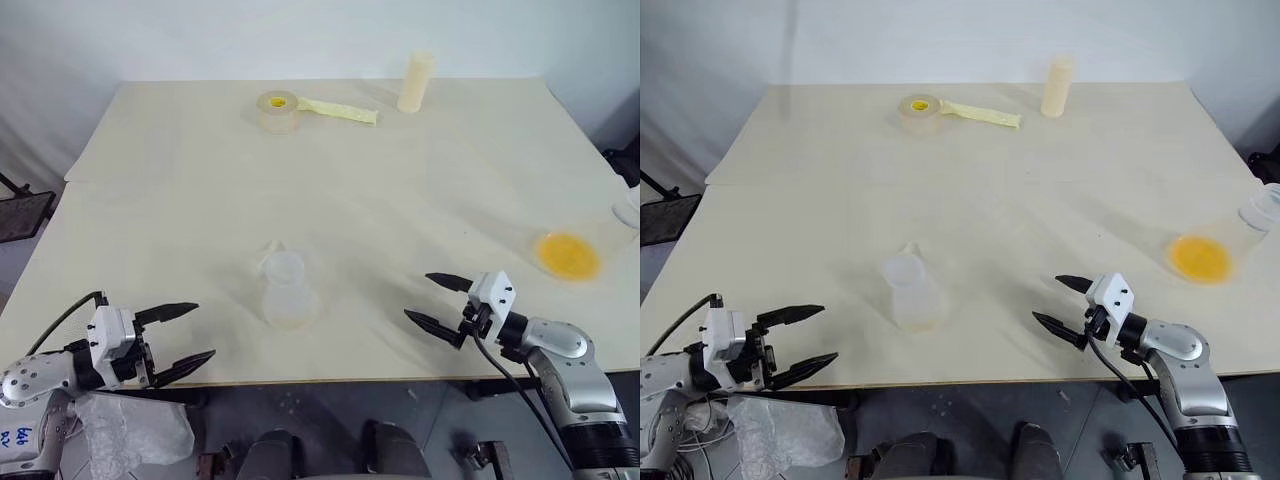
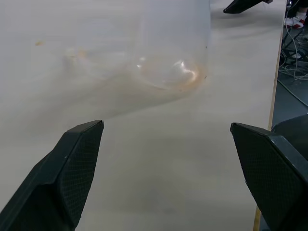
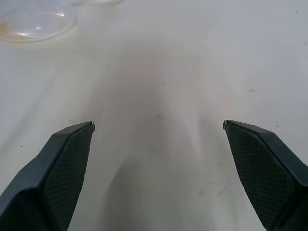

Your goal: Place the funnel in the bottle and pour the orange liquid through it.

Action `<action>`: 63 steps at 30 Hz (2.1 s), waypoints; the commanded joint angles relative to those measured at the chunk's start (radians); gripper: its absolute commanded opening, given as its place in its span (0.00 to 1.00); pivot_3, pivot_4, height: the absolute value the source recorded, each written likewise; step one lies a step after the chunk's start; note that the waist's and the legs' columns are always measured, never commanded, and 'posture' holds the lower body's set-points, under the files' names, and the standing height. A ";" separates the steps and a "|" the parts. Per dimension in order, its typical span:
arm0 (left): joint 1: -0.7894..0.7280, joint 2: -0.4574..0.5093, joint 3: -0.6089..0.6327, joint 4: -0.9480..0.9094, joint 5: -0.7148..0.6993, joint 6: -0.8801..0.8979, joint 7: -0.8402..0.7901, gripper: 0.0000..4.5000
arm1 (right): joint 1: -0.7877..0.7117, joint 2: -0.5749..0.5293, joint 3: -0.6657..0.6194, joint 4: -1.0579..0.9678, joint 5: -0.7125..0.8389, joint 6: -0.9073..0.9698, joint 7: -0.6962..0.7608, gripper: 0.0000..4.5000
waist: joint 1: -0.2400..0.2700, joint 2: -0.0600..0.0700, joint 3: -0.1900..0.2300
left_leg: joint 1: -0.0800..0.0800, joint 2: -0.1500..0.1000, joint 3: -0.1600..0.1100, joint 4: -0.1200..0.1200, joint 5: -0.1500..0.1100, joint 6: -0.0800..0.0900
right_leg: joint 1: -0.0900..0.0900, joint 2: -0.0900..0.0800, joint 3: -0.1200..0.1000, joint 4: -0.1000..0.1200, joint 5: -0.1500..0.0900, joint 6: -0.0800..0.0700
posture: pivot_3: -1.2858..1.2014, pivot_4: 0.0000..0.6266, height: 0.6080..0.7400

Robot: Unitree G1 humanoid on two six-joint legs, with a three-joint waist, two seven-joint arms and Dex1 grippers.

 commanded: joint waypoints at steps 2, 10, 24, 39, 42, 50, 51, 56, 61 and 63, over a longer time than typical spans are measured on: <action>-0.004 0.012 0.004 -0.026 -0.014 0.047 0.033 1.00 | -0.011 -0.002 -0.017 -0.026 0.009 -0.022 -0.003 1.00 | 0.000 0.000 0.000 | 0.000 0.000 0.000 0.000 0.000 0.000 | 0.000 0.000 0.000 0.000 0.000 0.000 | 0.52 0.24 1.00; 0.010 0.053 0.004 -0.117 -0.035 0.339 0.166 1.00 | -0.034 -0.001 -0.011 -0.006 0.006 -0.028 0.002 1.00 | -0.001 0.000 0.000 | 0.000 0.000 0.000 0.000 0.000 0.000 | 0.000 0.000 0.000 0.001 0.000 0.000 | 0.52 0.24 1.00; 0.010 -0.019 0.045 -0.253 -0.163 0.244 0.063 1.00 | -0.099 0.009 0.000 0.027 0.022 -0.024 0.032 1.00 | 0.002 -0.002 0.001 | 0.000 0.000 0.000 0.002 0.000 0.000 | 0.001 0.000 0.001 0.000 0.000 0.000 | 0.52 0.24 1.00; -0.309 -0.065 -0.200 -0.193 -0.069 0.216 0.093 1.00 | -0.061 0.007 -0.020 -0.070 0.053 0.013 0.022 1.00 | 0.002 -0.002 0.001 | 0.001 -0.001 0.000 0.002 0.000 0.000 | 0.002 0.000 0.000 0.001 0.000 0.000 | 0.52 0.24 1.00; -0.348 -0.087 -0.237 -0.164 -0.045 0.201 0.096 1.00 | -0.050 0.007 -0.023 -0.080 0.052 0.014 0.013 1.00 | 0.003 -0.002 0.001 | 0.001 -0.001 0.000 0.002 0.000 0.000 | 0.002 0.001 0.000 0.001 0.000 0.000 | 0.52 0.24 1.00; -0.406 -0.146 -0.299 -0.108 -0.002 0.174 0.114 1.00 | -0.033 0.007 -0.025 -0.093 0.052 0.009 -0.001 1.00 | 0.002 -0.002 0.001 | 0.001 -0.004 0.000 0.002 0.000 0.001 | 0.002 0.001 0.000 0.001 0.000 0.000 | 0.52 0.24 1.00; -0.409 -0.152 -0.301 -0.103 0.001 0.174 0.119 0.91 | -0.033 0.007 -0.025 -0.093 0.052 0.009 -0.002 1.00 | 0.003 -0.002 0.001 | 0.001 -0.004 0.000 0.002 0.000 0.001 | 0.002 0.001 0.000 0.001 0.000 0.000 | 0.52 0.24 1.00; -0.422 -0.161 -0.311 -0.105 -0.009 0.191 0.115 0.58 | -0.032 0.007 -0.028 -0.096 0.057 0.011 -0.004 1.00 | 0.003 -0.002 0.001 | 0.001 -0.003 0.000 0.003 0.001 0.001 | 0.002 0.001 0.000 0.001 0.000 0.001 | 0.52 0.24 1.00; -0.442 -0.159 -0.302 -0.108 -0.024 0.212 0.117 0.52 | -0.029 0.004 -0.042 -0.105 0.078 0.023 -0.006 1.00 | 0.004 -0.002 0.001 | 0.001 -0.003 0.000 0.003 0.001 0.001 | 0.003 0.001 0.000 0.001 0.000 0.001 | 0.52 0.24 1.00; -0.465 -0.156 -0.298 -0.101 -0.024 0.218 0.115 0.52 | -0.030 0.001 -0.050 -0.113 0.094 0.035 -0.005 1.00 | 0.005 -0.002 0.001 | 0.001 -0.003 -0.001 0.003 0.001 0.001 | 0.003 0.001 0.000 0.001 0.000 0.001 | 0.52 0.24 1.00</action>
